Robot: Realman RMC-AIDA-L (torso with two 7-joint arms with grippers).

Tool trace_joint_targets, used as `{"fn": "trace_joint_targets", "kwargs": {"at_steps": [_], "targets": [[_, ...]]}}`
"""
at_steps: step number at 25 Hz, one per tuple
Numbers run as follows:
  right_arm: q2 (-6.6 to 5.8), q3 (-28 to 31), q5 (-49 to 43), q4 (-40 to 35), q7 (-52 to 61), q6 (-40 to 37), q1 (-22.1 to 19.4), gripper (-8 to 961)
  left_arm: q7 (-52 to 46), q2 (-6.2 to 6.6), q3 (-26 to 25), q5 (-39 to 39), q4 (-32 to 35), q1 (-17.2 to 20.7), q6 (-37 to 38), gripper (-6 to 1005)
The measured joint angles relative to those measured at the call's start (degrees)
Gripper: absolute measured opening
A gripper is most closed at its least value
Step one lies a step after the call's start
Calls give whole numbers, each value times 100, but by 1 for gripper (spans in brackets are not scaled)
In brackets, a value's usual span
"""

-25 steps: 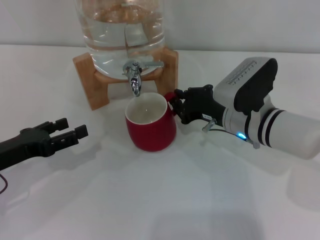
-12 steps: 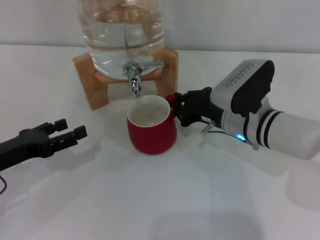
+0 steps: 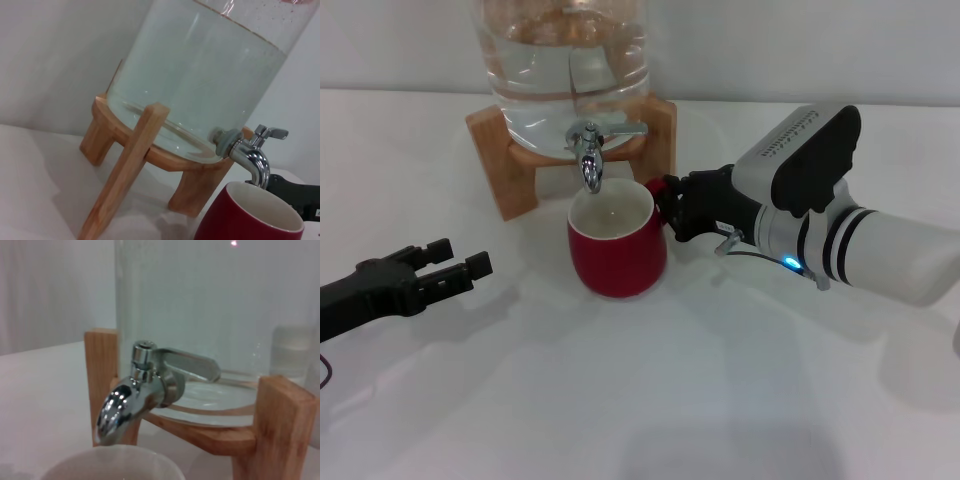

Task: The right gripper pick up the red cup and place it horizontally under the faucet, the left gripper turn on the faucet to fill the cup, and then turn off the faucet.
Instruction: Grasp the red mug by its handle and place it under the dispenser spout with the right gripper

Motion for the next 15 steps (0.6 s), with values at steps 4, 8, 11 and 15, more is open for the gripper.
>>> {"fn": "trace_joint_targets", "kwargs": {"at_steps": [4, 8, 11, 15], "targets": [[0, -17, 54, -7, -4, -69, 15, 140, 0, 0, 0, 0, 0, 0, 0, 887], [0, -95, 62, -11, -11, -74, 37, 139, 0, 0, 0, 0, 0, -1, 0, 887], [0, -127, 71, 13, -13, -72, 38, 138, -1, 0, 0, 0, 0, -7, 0, 887], [0, -156, 132, 28, -14, -67, 55, 138, -9, 0, 0, -3, 0, -9, 0, 887]]}}
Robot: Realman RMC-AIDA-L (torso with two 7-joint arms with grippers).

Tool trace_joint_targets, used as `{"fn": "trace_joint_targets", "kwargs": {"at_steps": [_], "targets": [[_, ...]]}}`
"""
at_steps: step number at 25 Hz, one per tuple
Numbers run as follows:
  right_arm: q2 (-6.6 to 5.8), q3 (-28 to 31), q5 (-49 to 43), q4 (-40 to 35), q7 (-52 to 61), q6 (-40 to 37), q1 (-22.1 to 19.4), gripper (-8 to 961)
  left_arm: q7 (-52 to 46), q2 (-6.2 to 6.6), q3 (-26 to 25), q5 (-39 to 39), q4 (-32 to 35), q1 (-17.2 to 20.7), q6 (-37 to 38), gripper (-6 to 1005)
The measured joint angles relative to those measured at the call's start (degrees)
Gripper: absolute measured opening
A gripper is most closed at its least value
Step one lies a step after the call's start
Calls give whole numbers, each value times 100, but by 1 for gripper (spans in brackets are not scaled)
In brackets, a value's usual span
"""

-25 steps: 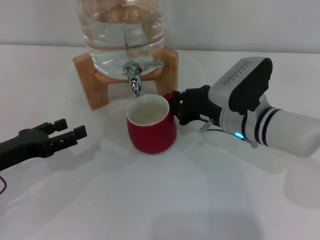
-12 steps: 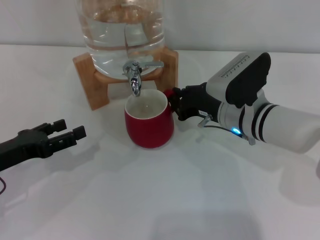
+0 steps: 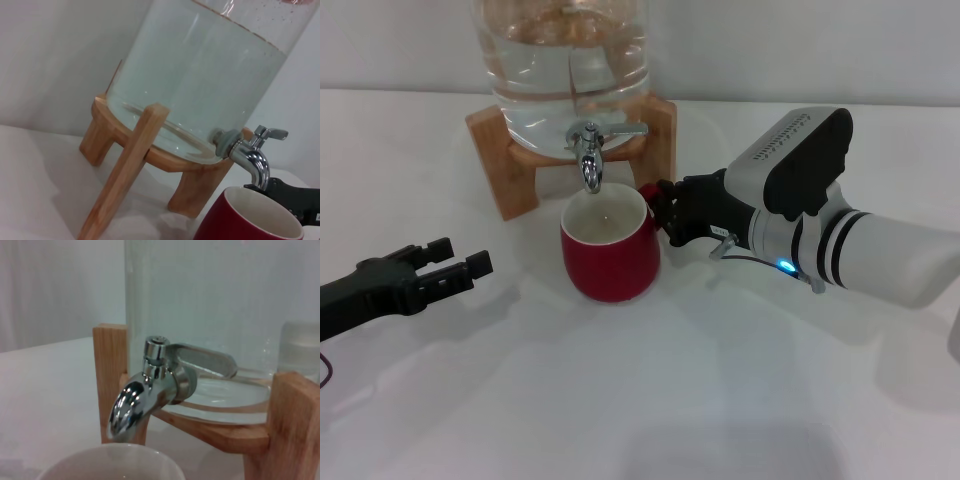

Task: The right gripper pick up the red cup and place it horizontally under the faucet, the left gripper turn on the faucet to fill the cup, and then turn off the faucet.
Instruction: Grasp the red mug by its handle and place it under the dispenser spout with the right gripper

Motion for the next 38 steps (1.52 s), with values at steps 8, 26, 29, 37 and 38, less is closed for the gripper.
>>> {"fn": "trace_joint_targets", "kwargs": {"at_steps": [8, 26, 29, 37, 38], "targets": [[0, -111, 5, -5, -69, 20, 74, 136, -8, 0, 0, -4, 0, -1, 3, 887], [0, -148, 4, -51, -359, 30, 90, 132, -36, 0, 0, -4, 0, -15, 0, 887], [0, -106, 21, -57, -343, -16, 92, 132, -35, 0, 0, -3, 0, -11, -1, 887], [0, -85, 224, -169, -369, -46, 132, 129, -34, 0, 0, -3, 4, 0, -1, 887], [0, -88, 224, -175, -369, -46, 137, 129, -34, 0, 0, -3, 6, 0, -1, 887]]}}
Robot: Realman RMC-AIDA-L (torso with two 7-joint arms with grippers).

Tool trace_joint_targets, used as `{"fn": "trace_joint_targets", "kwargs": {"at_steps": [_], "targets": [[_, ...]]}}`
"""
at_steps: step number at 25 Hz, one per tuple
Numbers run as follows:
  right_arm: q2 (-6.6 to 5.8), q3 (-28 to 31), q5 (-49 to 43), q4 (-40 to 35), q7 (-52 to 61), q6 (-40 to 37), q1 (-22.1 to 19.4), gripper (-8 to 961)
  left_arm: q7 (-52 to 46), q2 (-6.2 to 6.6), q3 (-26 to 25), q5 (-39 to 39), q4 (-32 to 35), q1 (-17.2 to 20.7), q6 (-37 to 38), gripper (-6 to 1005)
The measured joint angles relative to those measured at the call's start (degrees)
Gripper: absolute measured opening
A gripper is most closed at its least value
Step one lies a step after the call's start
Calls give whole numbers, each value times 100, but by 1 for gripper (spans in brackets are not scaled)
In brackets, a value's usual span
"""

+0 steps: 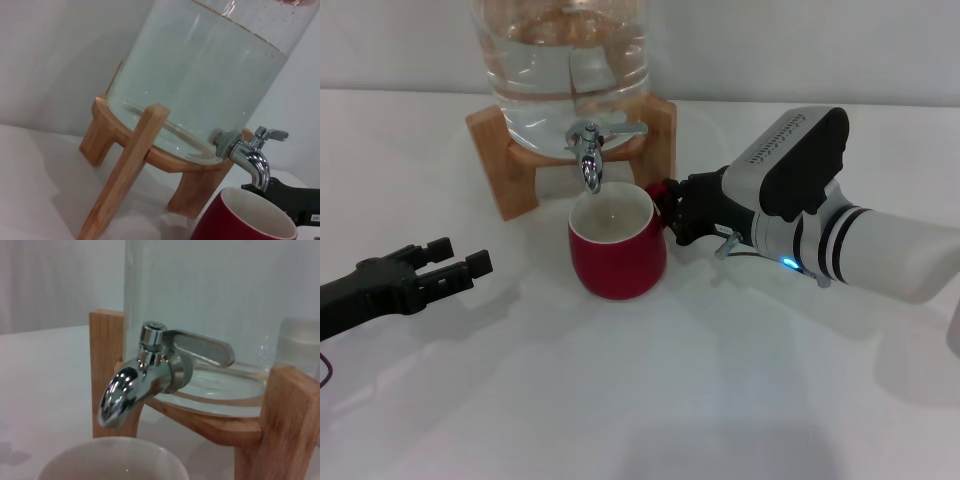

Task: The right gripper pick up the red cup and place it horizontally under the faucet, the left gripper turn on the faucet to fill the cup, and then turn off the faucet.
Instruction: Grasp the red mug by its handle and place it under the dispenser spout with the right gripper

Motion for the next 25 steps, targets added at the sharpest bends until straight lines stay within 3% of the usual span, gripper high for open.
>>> {"fn": "trace_joint_targets", "kwargs": {"at_steps": [14, 25], "targets": [[0, -83, -44, -8, -68, 43, 18, 121, 0, 0, 0, 0, 3, 0, 0, 887], [0, -192, -57, -14, -149, 7, 84, 169, 0, 0, 0, 0, 4, 0, 15, 887]]}}
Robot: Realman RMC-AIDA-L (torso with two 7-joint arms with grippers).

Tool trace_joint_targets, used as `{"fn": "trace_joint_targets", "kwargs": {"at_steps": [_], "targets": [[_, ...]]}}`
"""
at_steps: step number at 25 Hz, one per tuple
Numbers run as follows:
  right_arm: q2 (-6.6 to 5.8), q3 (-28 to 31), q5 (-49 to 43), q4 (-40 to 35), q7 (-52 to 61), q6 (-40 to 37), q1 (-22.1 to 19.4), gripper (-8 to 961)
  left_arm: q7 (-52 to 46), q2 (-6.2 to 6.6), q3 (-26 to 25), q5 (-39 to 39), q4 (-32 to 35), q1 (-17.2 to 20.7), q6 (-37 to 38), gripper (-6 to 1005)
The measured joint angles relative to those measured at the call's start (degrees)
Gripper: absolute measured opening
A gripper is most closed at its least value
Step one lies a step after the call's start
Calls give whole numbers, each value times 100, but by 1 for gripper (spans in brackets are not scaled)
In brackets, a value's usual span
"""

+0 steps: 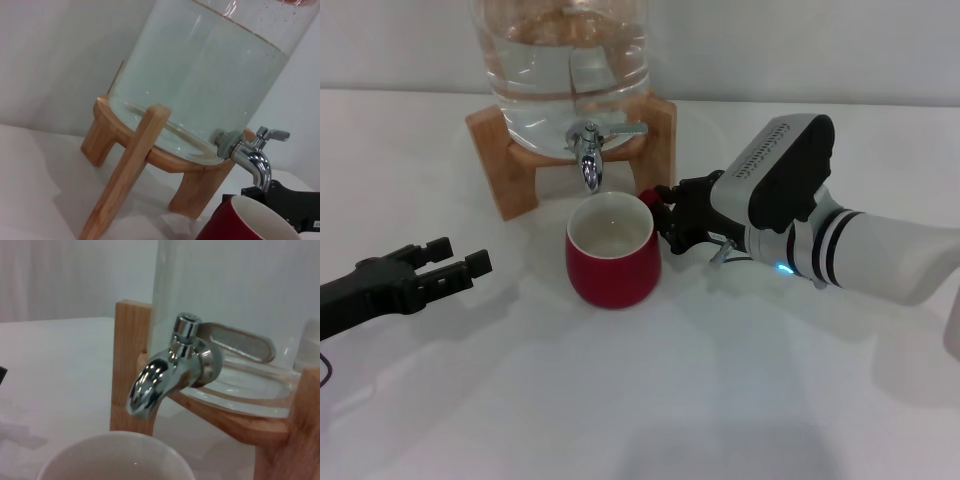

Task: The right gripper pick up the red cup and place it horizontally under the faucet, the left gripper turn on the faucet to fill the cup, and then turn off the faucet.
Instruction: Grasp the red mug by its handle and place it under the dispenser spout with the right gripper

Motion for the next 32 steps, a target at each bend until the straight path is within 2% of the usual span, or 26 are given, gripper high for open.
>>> {"fn": "trace_joint_targets", "kwargs": {"at_steps": [10, 32], "targets": [[0, 42, -5, -7, 0, -70, 10, 214, 0, 0, 0, 0, 0, 0, -12, 887], [0, -101, -3, 68, 52, -171, 62, 213, -18, 0, 4, 0, 0, -9, -15, 887]]}}
